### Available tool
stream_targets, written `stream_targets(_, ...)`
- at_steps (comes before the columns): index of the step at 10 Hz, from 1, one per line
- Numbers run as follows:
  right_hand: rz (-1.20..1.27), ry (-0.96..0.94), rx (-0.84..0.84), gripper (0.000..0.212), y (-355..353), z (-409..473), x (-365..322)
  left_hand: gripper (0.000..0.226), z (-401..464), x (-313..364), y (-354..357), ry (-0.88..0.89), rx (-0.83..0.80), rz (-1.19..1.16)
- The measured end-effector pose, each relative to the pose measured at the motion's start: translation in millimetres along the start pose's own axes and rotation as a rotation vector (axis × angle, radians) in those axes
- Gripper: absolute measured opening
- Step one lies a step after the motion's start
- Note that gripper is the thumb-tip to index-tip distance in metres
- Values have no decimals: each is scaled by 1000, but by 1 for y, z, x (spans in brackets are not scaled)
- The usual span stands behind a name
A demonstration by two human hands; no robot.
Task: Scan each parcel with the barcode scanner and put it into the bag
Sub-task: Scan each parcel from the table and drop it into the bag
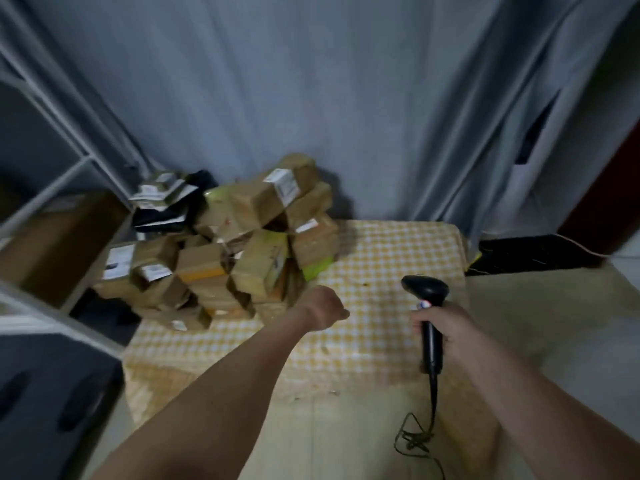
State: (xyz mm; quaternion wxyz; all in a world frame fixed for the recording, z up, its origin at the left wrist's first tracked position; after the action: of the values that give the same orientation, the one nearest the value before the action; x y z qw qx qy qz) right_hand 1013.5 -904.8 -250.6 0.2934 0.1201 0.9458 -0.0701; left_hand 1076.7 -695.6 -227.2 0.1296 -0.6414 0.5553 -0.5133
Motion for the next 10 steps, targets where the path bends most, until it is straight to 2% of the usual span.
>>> stream_targets(1, -78, -36, -62, 21, 75, -4, -7, 15, -31, -77, -35, -95, 131, -116)
stream_targets(2, -134, -67, -98, 25, 137, -10, -15, 17, -70, -141, -63, -118, 190, -226)
stream_targets(3, -152, -96, -131, 27, 185, -19, -22, 13, -96, -178, -84, -149, 247, -255)
stream_targets(4, -184, -119, -132, 26, 220, -26, -30, 18, -115, -206, -100, -166, 307, -370)
stream_targets(5, -213, -130, -126, 24, 246, -30, -44, 10, -119, -225, -114, -150, 364, -412)
stream_targets(7, -115, -102, -131, 6, 290, -28, -73, 12, -106, -258, -135, -179, 394, -455)
stream_targets(8, -30, -83, -125, 15, 308, -15, -93, 28, -88, -270, -157, -186, 389, -365)
stream_targets(9, 75, -40, -152, 15, 317, 3, -116, 45, -59, -269, -190, -181, 380, -299)
stream_targets(10, 147, -17, -176, 7, 315, 22, -141, 62, -12, -257, -227, -158, 348, -253)
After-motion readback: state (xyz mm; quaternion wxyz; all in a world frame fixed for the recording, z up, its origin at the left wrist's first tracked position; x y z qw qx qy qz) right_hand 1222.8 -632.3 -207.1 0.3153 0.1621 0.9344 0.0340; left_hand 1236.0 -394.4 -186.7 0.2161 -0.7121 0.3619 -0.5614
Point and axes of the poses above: each hand's wrist, its own z-axis towards the middle knuckle, its own y-axis out of the palm, x = y × z, the point moved 3 cm from there along z, towards the middle knuckle, and after that the axes turned 12 degrees about y, right-handed, at the moved point
